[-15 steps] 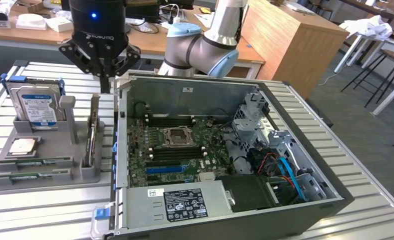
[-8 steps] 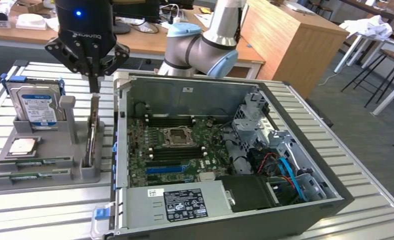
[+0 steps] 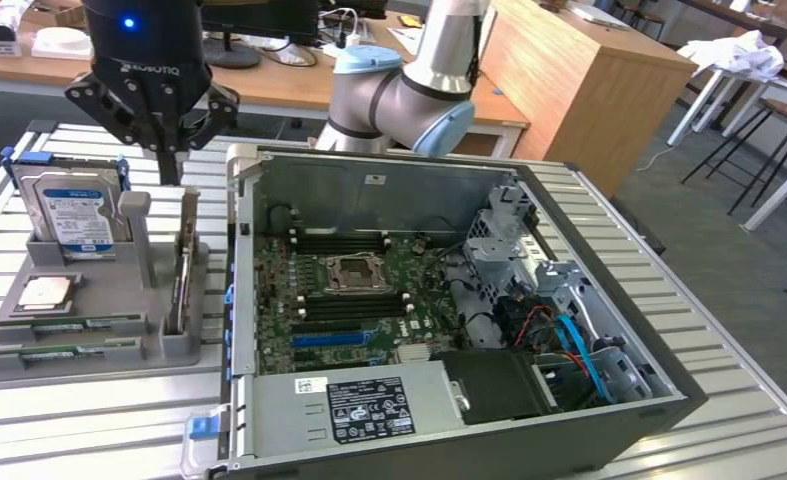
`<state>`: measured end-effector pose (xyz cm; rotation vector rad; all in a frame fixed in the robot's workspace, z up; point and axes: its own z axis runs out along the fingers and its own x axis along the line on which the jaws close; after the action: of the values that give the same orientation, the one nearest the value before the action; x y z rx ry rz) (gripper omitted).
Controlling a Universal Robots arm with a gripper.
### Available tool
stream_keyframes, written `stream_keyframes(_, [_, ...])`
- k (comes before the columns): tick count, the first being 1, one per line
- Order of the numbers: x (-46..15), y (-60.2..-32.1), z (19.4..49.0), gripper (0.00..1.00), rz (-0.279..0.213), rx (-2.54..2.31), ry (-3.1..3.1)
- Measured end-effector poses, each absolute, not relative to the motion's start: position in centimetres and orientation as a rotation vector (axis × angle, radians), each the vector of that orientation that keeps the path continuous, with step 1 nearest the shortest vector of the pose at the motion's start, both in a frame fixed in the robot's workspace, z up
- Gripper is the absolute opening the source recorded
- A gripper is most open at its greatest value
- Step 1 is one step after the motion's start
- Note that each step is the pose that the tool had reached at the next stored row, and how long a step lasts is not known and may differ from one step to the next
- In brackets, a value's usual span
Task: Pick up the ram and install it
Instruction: 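Reach for the ram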
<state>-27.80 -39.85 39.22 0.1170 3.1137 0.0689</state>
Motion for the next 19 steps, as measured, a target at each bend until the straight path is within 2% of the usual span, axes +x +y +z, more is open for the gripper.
stream_keyframes(19, [-32.0, -39.8, 39.2, 0.10, 0.069, 0.117, 3.114])
